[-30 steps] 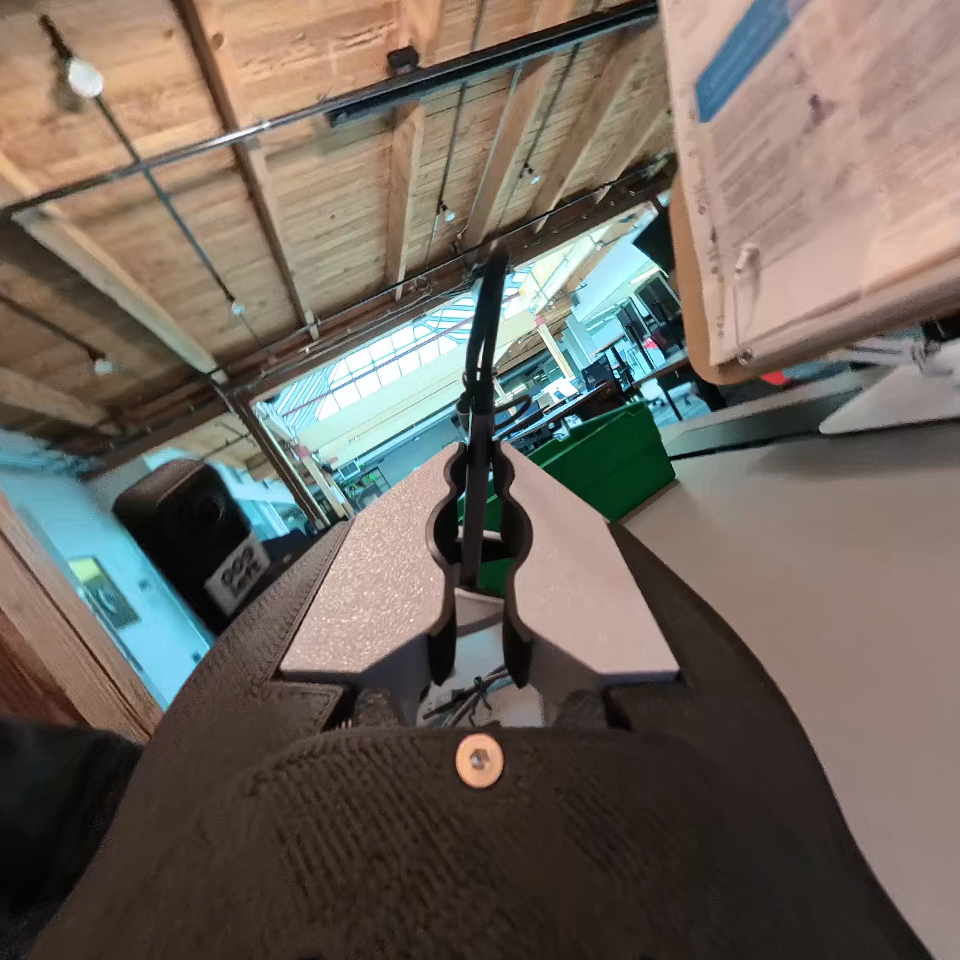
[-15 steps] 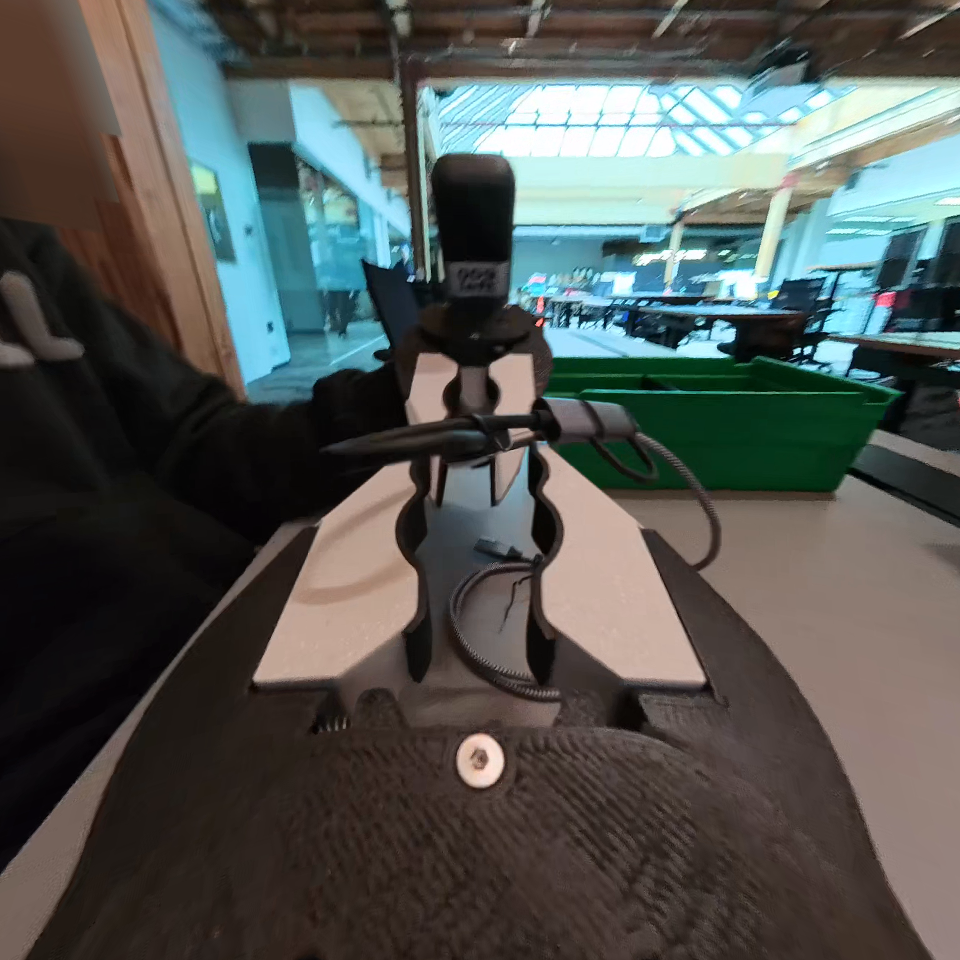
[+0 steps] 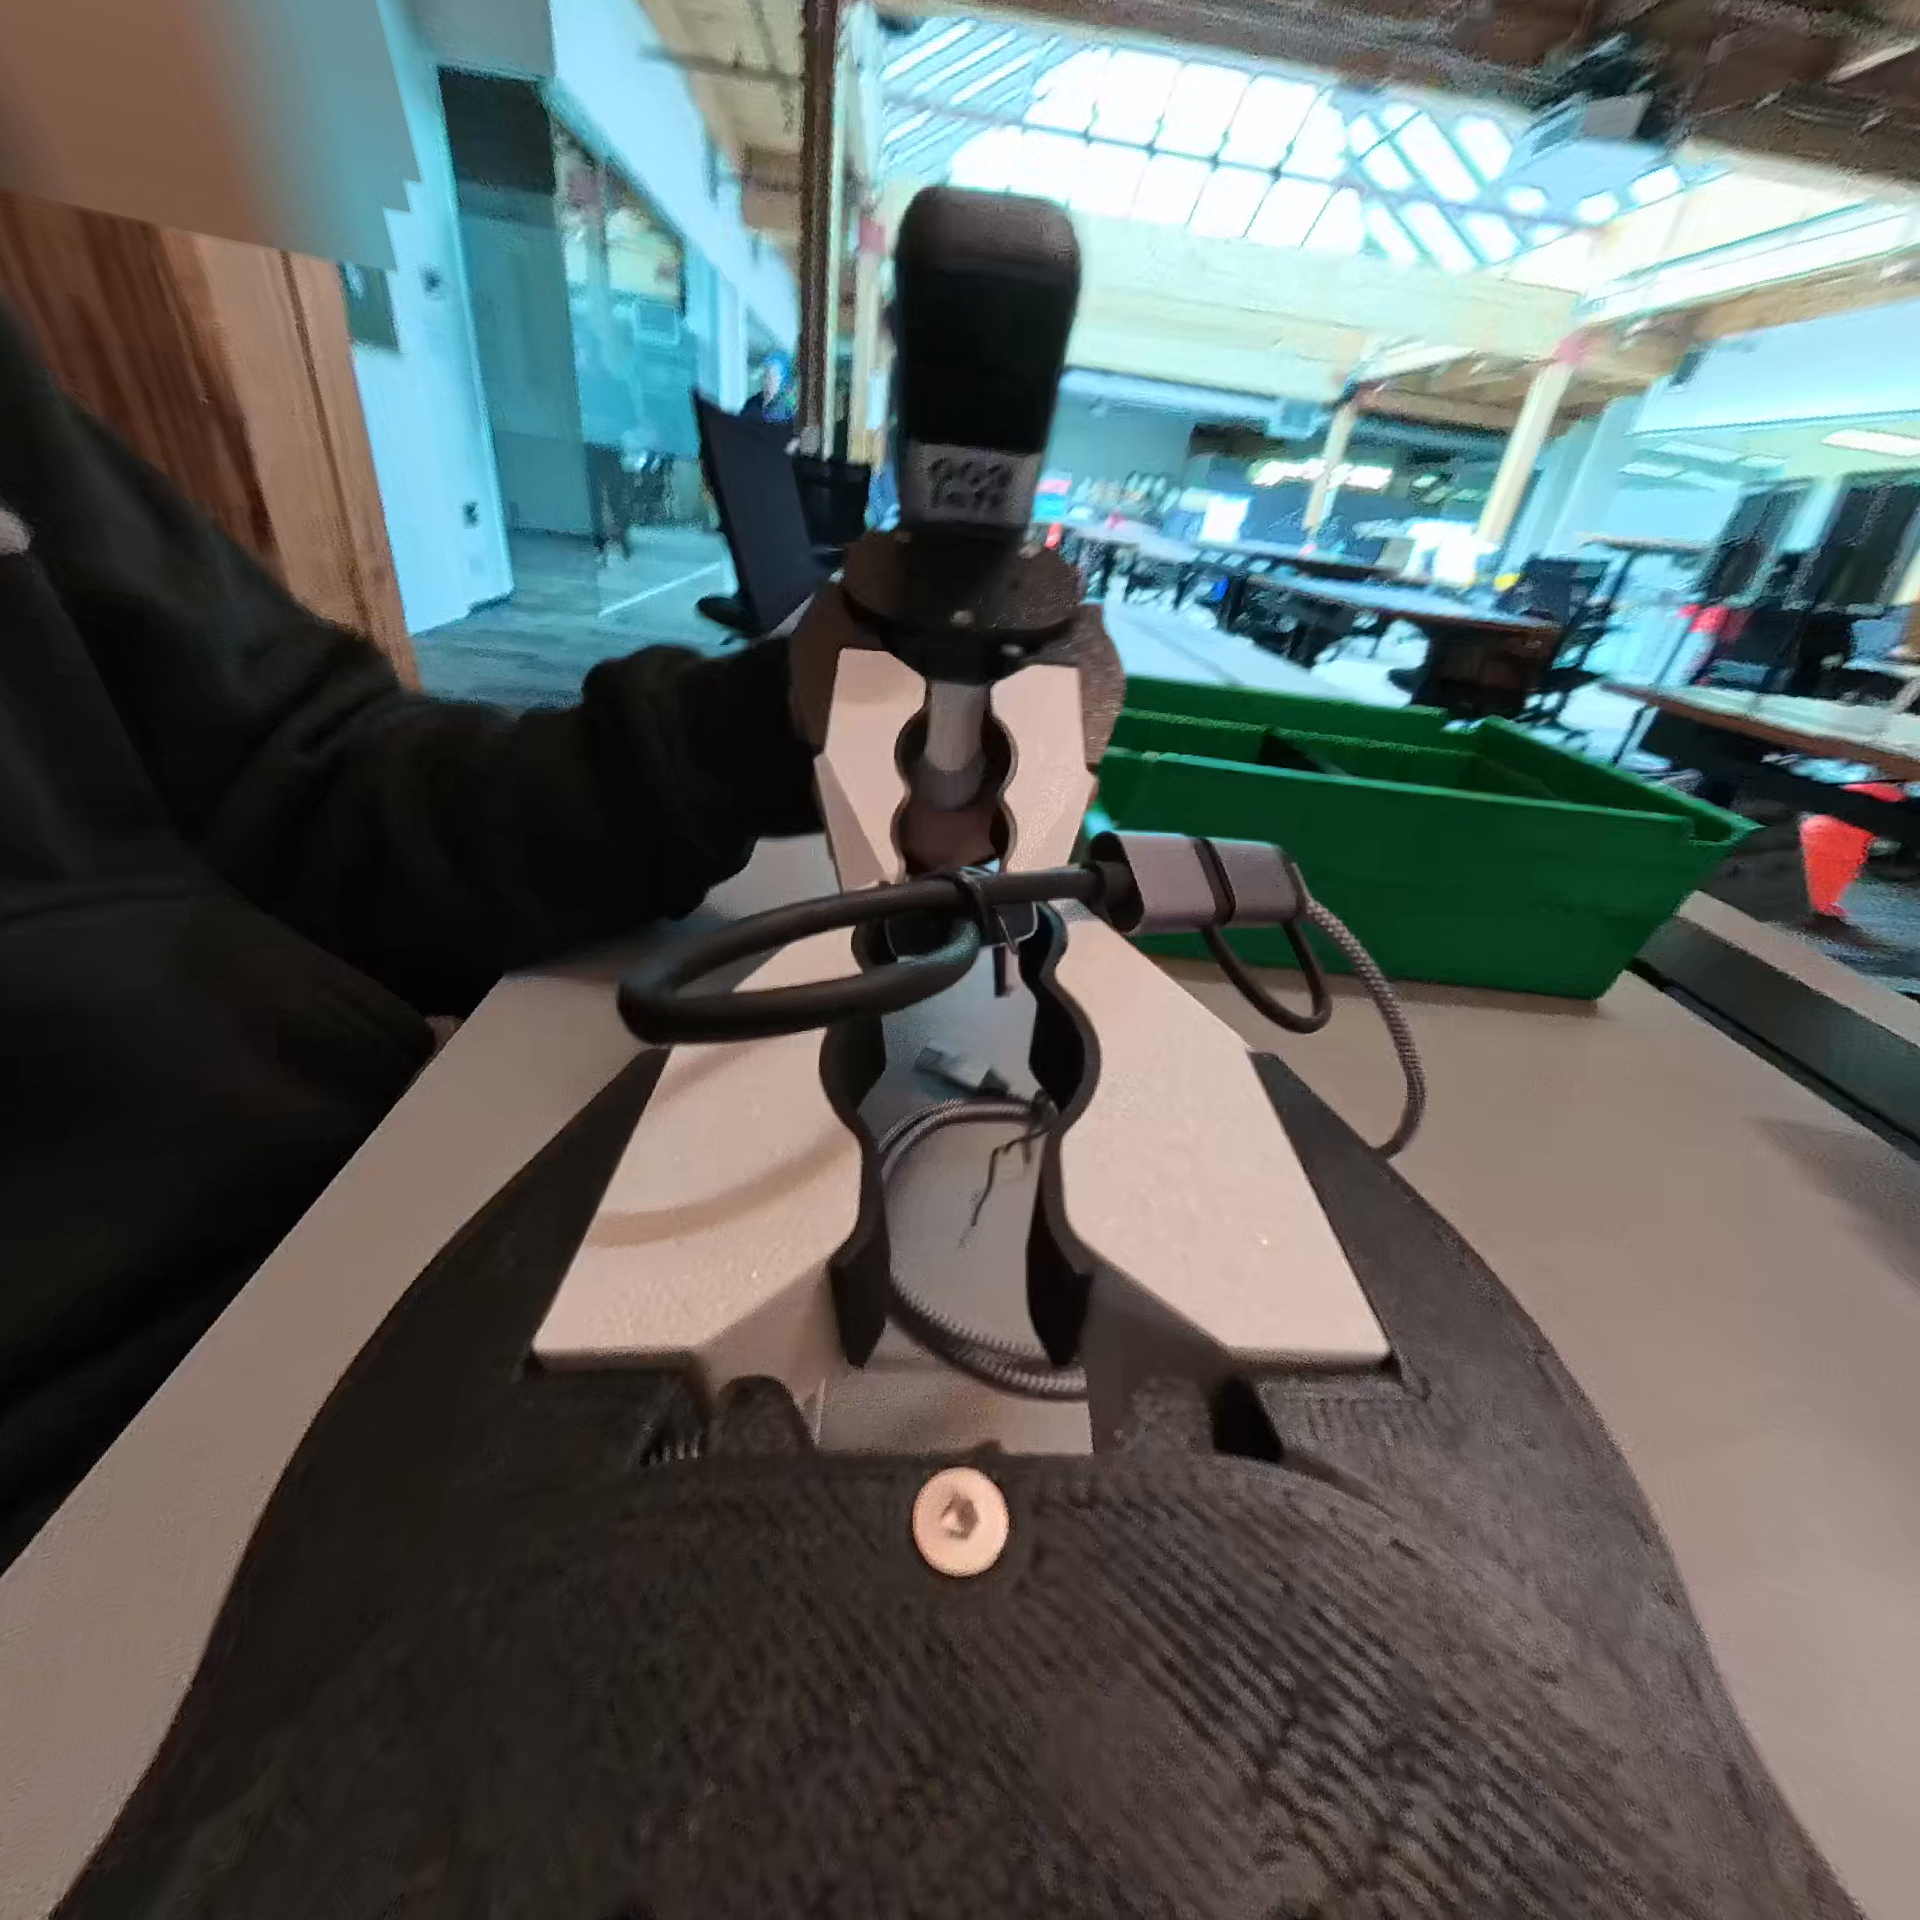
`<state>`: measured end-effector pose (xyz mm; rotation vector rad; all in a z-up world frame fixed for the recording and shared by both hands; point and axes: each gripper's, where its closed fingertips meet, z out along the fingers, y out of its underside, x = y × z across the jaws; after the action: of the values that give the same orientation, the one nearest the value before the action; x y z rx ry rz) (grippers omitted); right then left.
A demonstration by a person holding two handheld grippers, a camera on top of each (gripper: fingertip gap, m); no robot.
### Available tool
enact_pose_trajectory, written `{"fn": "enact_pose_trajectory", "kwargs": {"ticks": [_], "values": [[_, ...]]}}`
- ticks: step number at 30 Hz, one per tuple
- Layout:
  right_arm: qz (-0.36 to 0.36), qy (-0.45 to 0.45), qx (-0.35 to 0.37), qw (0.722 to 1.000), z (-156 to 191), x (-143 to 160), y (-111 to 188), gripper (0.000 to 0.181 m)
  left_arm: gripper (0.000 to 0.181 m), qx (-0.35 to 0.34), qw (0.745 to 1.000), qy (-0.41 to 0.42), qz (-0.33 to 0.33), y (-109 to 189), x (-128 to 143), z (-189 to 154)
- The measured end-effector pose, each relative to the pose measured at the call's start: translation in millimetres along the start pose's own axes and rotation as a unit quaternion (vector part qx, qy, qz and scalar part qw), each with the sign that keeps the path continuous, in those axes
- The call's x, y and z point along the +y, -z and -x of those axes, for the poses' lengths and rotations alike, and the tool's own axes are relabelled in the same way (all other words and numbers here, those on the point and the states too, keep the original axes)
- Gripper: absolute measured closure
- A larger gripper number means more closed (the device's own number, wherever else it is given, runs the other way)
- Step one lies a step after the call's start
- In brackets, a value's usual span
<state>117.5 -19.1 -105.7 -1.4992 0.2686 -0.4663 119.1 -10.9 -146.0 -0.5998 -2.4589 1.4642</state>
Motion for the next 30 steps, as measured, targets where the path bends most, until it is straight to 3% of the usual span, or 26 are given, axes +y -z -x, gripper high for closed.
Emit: {"fn": "enact_pose_trajectory", "kwargs": {"ticks": [3,5,8,11,14,16,18,20,22,25,27,30], "values": [[-0.064,-0.028,0.037,0.997,-15,-21,10,0.160,0.156,-0.066,0.993,0.003,-0.102,14,-35,18],[-0.091,-0.039,0.065,0.993,-26,-30,21,0.160,0.141,-0.109,0.981,0.018,-0.162,33,-56,29],[-0.149,-0.061,0.106,0.981,-43,-46,41,0.160,0.136,-0.205,0.959,0.030,-0.195,74,-67,48],[-0.154,-0.049,0.149,0.976,-55,-47,52,0.160,0.146,-0.380,0.903,0.079,-0.183,150,-53,78],[-0.146,-0.035,0.165,0.975,-59,-45,54,0.160,0.151,-0.541,0.816,0.174,-0.101,231,4,99],[-0.136,-0.032,0.159,0.977,-57,-42,51,0.160,0.151,-0.549,0.803,0.225,-0.055,250,37,104],[-0.131,-0.027,0.161,0.978,-57,-40,48,0.160,0.147,-0.504,0.819,0.274,0.005,244,64,110],[-0.123,-0.024,0.160,0.979,-56,-38,45,0.160,0.146,-0.480,0.818,0.301,0.095,242,95,120],[-0.119,-0.019,0.160,0.980,-56,-37,44,0.160,0.144,-0.480,0.797,0.327,0.164,248,122,135],[-0.118,-0.016,0.163,0.979,-56,-37,46,0.160,0.144,-0.476,0.749,0.432,0.161,251,149,156],[-0.117,-0.019,0.161,0.980,-57,-37,46,0.160,0.131,-0.480,0.721,0.479,0.142,250,164,167],[-0.117,-0.021,0.156,0.981,-56,-37,46,0.160,0.125,-0.455,0.708,0.520,0.147,235,183,171]]}}
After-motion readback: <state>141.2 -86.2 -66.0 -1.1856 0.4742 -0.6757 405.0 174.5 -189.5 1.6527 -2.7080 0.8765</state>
